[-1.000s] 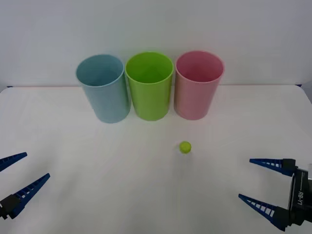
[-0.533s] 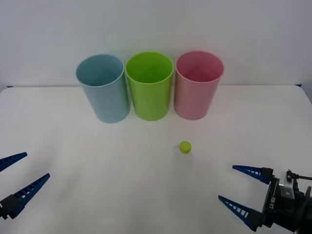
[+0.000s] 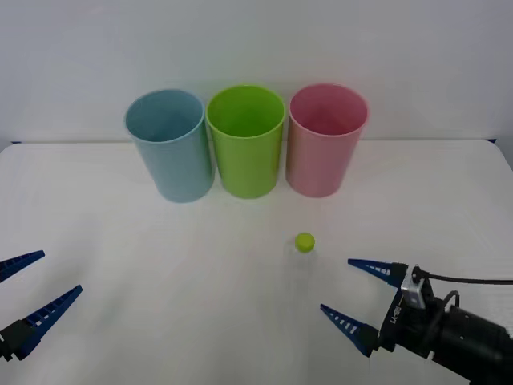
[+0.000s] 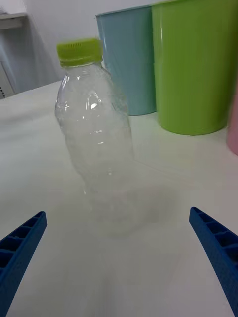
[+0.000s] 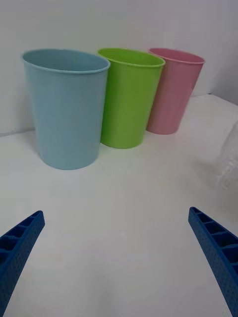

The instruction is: Grasp the object on the table and drop it into the matching bin: aluminum can to the light blue bin, PET bottle to the pink bin.

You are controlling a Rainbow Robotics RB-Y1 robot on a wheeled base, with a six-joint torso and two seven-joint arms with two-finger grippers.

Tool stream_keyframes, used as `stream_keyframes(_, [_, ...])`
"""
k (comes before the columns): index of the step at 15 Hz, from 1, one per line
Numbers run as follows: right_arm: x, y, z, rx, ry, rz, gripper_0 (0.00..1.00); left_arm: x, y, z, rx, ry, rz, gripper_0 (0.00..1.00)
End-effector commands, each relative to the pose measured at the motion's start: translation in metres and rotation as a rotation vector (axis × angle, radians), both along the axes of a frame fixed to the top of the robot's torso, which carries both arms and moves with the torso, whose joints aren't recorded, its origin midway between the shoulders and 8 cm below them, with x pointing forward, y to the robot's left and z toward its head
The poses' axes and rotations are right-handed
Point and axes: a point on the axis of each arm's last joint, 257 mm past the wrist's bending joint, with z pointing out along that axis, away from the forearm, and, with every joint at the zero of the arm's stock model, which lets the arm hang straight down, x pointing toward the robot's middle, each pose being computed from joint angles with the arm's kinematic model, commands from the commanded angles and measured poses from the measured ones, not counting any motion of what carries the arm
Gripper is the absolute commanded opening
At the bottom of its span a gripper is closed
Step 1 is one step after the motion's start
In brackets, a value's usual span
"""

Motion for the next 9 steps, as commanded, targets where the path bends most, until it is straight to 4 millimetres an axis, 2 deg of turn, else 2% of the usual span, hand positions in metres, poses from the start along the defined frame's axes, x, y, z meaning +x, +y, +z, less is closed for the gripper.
stream_keyframes(1, [0.006, 0.015, -0.006, -0.022, -0.002, 0.004, 1.0, 0.0, 0.0, 0.0, 0.0, 0.0, 0.0, 1.0])
stream_keyframes(9, [0.029, 0.062, -0.008, -0.021, -0.021, -0.037, 1.0, 0.0, 0.0, 0.0, 0.0, 0.0, 0.0, 1.0])
